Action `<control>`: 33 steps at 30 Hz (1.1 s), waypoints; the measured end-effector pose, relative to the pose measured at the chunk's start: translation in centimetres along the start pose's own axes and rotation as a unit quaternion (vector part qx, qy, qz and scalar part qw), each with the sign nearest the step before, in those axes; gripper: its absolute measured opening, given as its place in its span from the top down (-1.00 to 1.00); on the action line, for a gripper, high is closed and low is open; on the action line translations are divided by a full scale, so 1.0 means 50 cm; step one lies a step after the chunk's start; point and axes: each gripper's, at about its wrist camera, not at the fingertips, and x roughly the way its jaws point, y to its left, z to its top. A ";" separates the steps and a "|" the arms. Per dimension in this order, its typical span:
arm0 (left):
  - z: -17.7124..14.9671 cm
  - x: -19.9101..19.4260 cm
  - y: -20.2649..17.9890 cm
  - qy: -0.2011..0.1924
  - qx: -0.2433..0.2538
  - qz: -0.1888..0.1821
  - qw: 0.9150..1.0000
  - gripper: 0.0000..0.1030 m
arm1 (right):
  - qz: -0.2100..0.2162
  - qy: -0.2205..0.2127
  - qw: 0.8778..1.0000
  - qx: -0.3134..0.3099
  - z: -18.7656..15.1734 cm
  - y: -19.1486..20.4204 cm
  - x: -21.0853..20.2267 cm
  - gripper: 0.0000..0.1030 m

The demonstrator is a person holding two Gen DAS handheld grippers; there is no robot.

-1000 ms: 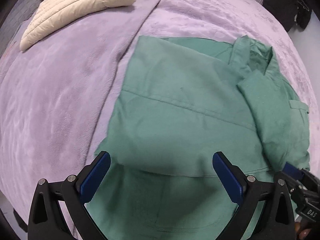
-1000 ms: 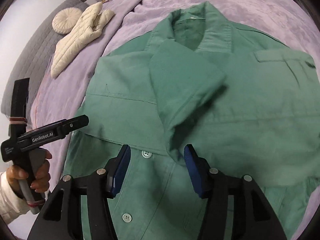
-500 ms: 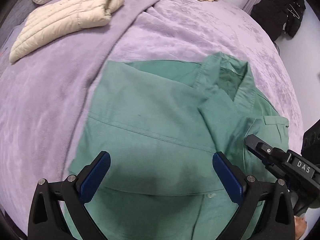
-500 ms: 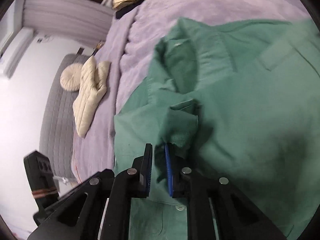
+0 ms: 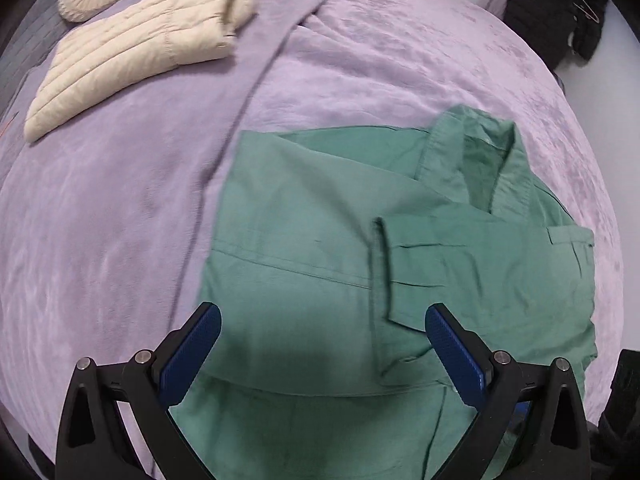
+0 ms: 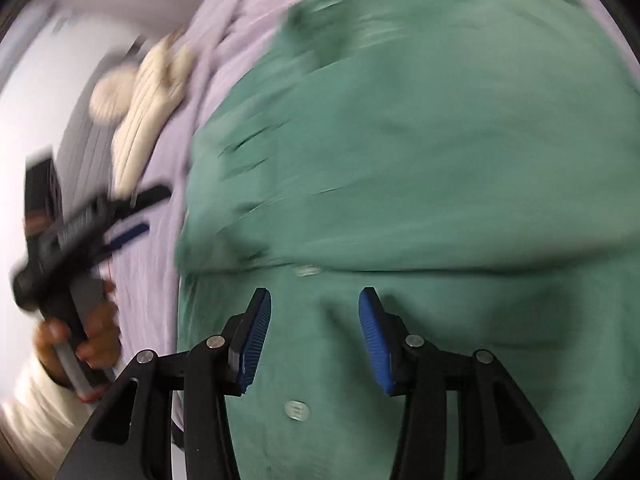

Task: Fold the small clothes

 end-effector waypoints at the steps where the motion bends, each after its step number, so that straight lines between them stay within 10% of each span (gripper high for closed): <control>1: 0.001 0.008 -0.025 0.003 0.013 -0.007 1.000 -0.99 | 0.002 -0.025 0.999 0.042 0.001 -0.047 -0.034 0.00; 7: 0.045 0.038 -0.221 0.005 0.118 -0.059 0.991 -0.99 | 0.054 -0.130 0.964 0.227 0.000 -0.241 -0.145 -0.16; 18: 0.146 0.156 -0.673 0.031 0.300 -0.123 0.945 -0.96 | 0.155 -0.176 0.916 0.327 -0.018 -0.356 -0.169 -0.16; 19: 0.141 0.171 -0.694 0.037 0.308 -0.120 0.943 -0.86 | 0.163 -0.180 0.912 0.332 -0.022 -0.364 -0.171 -0.16; 22: 0.112 0.213 -0.741 0.069 0.340 -0.091 0.933 0.26 | 0.190 -0.194 0.897 0.349 -0.029 -0.387 -0.175 -0.13; 24: 0.092 0.203 -0.754 0.053 0.366 -0.078 0.926 0.76 | 0.213 -0.199 0.890 0.350 -0.025 -0.396 -0.176 0.95; 33: 0.084 0.147 -0.798 0.002 0.375 -0.087 0.923 0.79 | 0.075 -0.244 0.919 0.302 -0.031 -0.397 -0.251 0.95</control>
